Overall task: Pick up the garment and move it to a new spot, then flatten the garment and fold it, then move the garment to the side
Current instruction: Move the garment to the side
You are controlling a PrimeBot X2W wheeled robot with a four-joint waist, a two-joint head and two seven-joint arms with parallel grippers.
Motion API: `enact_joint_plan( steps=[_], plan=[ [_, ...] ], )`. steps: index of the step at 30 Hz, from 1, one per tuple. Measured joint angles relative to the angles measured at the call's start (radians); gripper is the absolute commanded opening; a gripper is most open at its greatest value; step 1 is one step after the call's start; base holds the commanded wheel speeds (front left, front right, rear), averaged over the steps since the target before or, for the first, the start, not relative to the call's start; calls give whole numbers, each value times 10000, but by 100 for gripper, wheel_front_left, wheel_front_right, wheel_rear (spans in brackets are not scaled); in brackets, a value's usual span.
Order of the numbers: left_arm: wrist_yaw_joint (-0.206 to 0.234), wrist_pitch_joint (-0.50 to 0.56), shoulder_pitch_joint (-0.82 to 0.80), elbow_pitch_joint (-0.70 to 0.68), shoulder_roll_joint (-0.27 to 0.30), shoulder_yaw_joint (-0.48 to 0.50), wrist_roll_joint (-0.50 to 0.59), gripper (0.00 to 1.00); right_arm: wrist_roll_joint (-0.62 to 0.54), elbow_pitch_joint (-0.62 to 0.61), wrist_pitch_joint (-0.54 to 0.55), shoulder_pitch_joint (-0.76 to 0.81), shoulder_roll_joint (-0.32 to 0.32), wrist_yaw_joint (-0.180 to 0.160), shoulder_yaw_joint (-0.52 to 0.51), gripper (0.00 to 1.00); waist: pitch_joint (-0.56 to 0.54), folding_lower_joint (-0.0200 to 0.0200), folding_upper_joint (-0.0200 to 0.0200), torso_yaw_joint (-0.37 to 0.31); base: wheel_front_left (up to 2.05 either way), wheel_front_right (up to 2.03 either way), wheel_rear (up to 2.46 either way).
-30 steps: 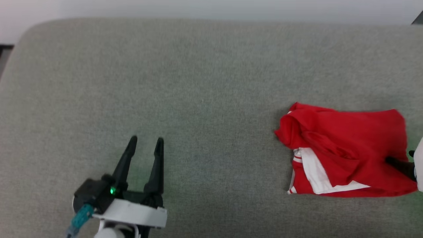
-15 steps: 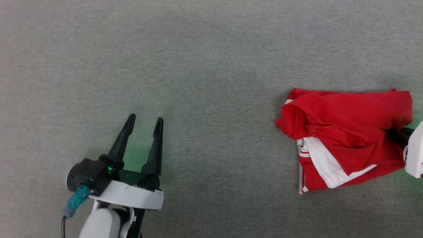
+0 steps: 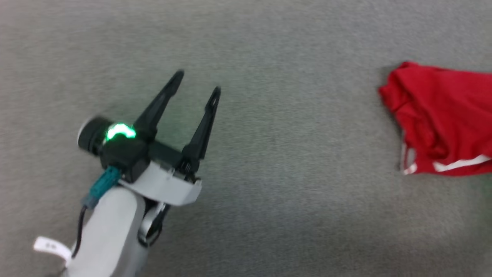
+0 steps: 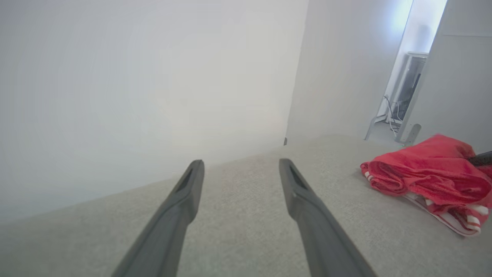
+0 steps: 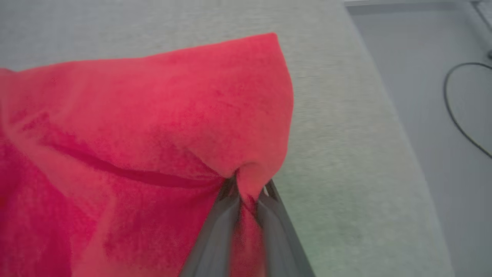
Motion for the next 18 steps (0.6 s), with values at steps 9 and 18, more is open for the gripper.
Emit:
enact_joint_plan(
  steps=[9, 18],
  plan=[
    [0, 0, -2408, 217, 679, -1154, -102, 100, -1110, 1766, -1444, -1689, -209, 2, -922, 0, 991, 0, 0, -809, 0, 0, 0],
    [0, 0, -3972, 337, 1198, -1709, -205, 100, -2485, 3894, -2993, -3859, -366, 2, -926, 0, 2029, 0, 0, -1180, 0, 0, 0]
  ],
)
